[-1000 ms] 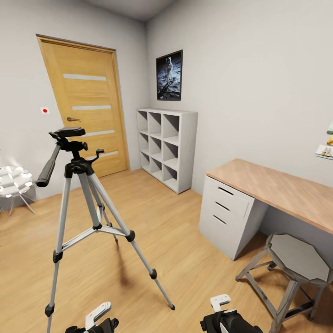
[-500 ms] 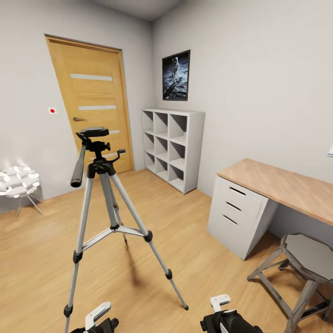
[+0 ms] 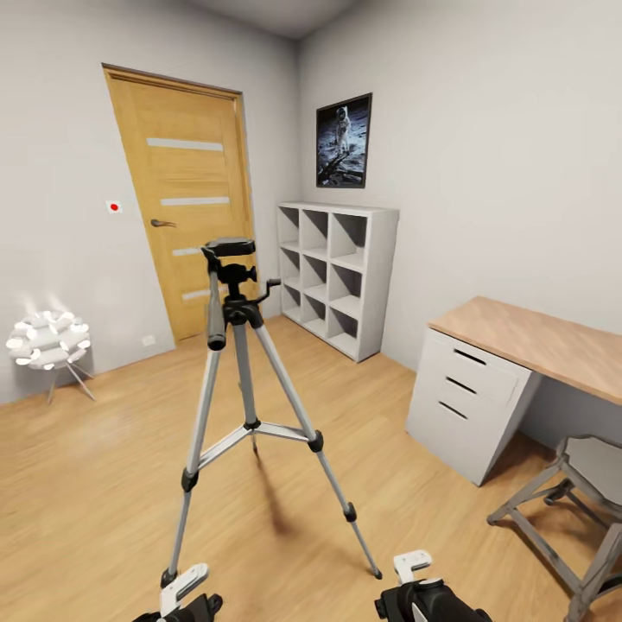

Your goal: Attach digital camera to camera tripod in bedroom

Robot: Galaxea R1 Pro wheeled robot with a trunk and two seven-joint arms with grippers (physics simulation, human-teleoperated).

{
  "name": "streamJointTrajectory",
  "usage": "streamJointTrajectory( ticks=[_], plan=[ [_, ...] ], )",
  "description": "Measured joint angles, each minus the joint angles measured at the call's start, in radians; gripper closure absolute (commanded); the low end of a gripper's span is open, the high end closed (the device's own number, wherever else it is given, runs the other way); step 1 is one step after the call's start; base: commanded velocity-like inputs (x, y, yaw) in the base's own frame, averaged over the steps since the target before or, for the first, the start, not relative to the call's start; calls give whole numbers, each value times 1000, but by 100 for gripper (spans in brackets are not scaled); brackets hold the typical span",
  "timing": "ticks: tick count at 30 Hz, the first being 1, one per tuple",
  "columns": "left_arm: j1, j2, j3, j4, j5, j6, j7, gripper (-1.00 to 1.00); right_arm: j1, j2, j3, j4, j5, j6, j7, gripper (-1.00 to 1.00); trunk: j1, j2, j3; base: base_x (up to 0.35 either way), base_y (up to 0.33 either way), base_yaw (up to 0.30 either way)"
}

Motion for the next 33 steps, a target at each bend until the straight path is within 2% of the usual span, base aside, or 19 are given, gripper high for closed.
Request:
streamJointTrajectory(
  ticks=[23,33],
  plan=[
    [1,-1,-2,1,-2,0,1,-100,0,1,-7,1,-6,5,-4,-100,0,0,0,0,317,-65],
    [1,-1,-3,1,-3,-2,0,-100,0,2,-8,1,-8,6,-4,-100,0,0,0,0,93,-48]
  ],
)
